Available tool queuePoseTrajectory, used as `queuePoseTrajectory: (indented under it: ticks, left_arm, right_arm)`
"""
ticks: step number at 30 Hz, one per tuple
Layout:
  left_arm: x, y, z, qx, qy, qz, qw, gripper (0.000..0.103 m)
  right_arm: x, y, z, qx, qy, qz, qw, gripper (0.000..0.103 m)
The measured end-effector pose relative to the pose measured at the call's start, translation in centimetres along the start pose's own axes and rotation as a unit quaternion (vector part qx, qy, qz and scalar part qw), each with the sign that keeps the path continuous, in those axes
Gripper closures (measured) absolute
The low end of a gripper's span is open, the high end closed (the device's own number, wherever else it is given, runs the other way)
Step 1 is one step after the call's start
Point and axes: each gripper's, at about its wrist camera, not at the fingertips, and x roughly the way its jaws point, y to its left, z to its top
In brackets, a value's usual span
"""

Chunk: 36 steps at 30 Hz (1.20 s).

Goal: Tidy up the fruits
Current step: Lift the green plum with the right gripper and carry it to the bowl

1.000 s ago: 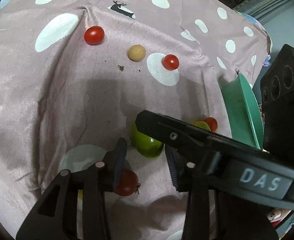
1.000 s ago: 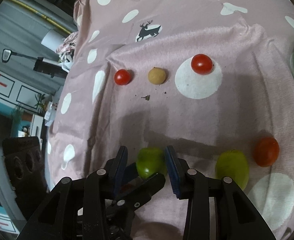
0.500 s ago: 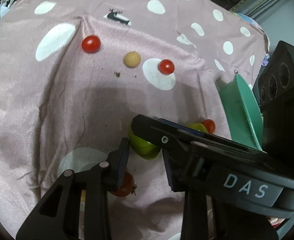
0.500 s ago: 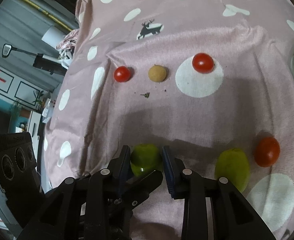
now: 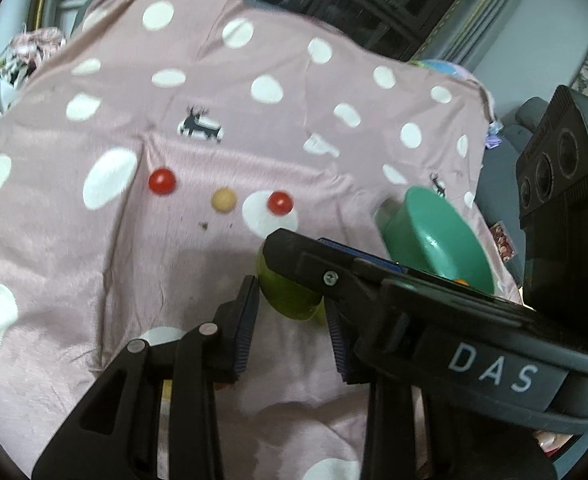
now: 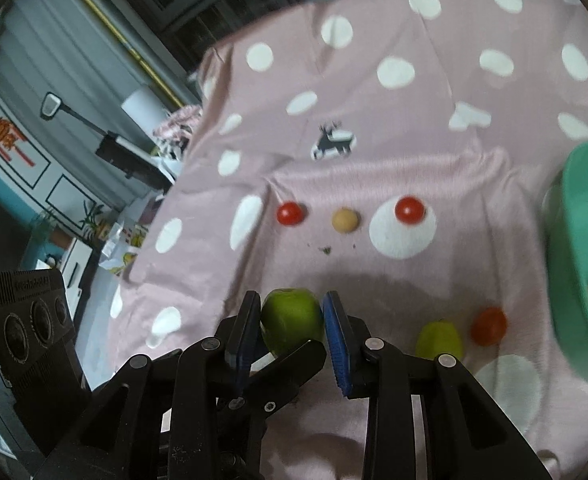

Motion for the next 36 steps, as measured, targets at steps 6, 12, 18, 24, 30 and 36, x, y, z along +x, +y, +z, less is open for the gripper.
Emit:
queuePoseTrajectory:
  ticks: [6,12,18,24,30,36]
  left_arm:
    - [-1.9,-1.4,0.1,0.019,-0.034,-0.007,0.9992,0.07]
    - [-3.0,-2.8,-0.1,0.035,-0.055,-0.012,0.9978,0.07]
    - [-3.4,-4.1,0.2,0.047,-0.065,-0.022,0.9965,0.07]
    - [-3.3,-6.7,0.8,0.073,-0.072,-0.033,0.9942,0.07]
    - [-2.2,-9.3,1.3,0.104,-0.065,-0.05,0.9911,0.07]
    - [-0.2,-11.5,1.9,0.126,-0.05,-0.061,0.989,0.07]
  right_arm:
    - [-2.6,1.1,0.1,-0.019,-0.041,0.0,0.999,0.069]
    - [-4.4,1.5,-0.1,-0.032,-0.069,-0.002,0.997,0.069]
    - [-6.1,1.7,-0.3,-0.043,-0.096,-0.012,0.994,0.069]
    - [-8.3,0.7,-0.2,-0.04,-0.129,-0.019,0.991,0.069]
    - [-10.7,-1.1,-0.2,-0.02,-0.165,-0.03,0.986,0.069]
    - [-11.9,-3.2,0.0,0.001,-0.186,-0.042,0.982,0.07]
